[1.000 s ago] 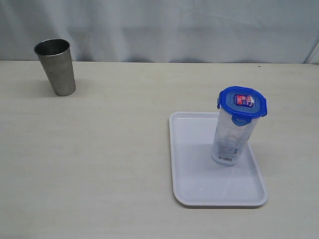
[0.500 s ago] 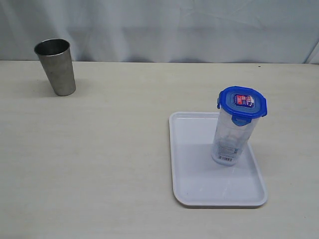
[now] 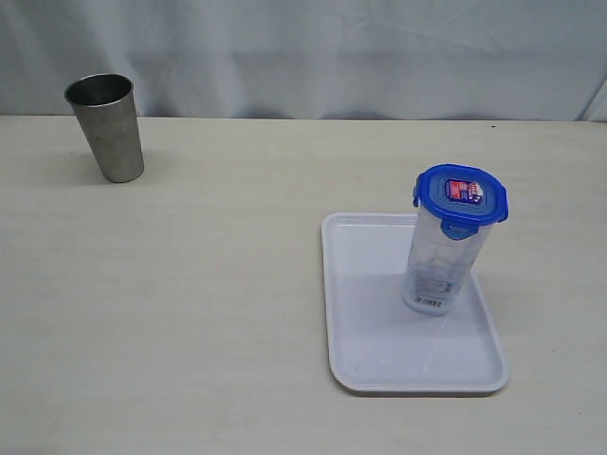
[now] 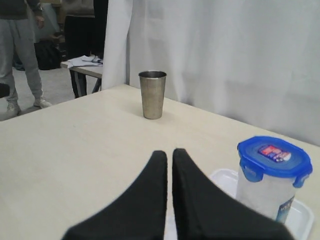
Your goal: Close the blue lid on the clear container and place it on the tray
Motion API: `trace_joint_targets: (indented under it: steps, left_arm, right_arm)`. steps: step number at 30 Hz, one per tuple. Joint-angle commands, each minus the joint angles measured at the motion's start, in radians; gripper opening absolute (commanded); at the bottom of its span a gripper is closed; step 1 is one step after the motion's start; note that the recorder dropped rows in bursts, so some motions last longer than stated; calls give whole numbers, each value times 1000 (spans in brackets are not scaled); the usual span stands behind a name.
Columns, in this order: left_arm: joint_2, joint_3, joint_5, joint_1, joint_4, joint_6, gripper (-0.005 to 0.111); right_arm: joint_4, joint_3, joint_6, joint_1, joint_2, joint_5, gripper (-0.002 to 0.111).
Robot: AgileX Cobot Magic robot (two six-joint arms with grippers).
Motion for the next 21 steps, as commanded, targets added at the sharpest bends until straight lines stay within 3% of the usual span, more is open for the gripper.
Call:
trace_joint_targets:
  steps: [1,4,9,12,16,21]
  left_arm:
    - [-2,3,-2,4,-7,2,0]
    - [-2,3,-2,4,-7,2,0]
    - [-2,3,-2,4,-7,2,0]
    - [-2,3,-2,4,-7,2,0]
    - [-2,3,-2,4,-7,2,0]
    - [-2,3,-2,4,-7,2,0]
  right_arm:
    - [-37,81,-14,-70,-4,-11,5]
    - [-137,151,-38,-133,-4,-98,5]
    - [-135,305,-21,-254,-4,-647,5]
    - [-220,305,16,-342,-4,-680,5]
    - [-517,305,277,-378,-4,-593,5]
    - [-500,305,345,-378,-4,-419,5]
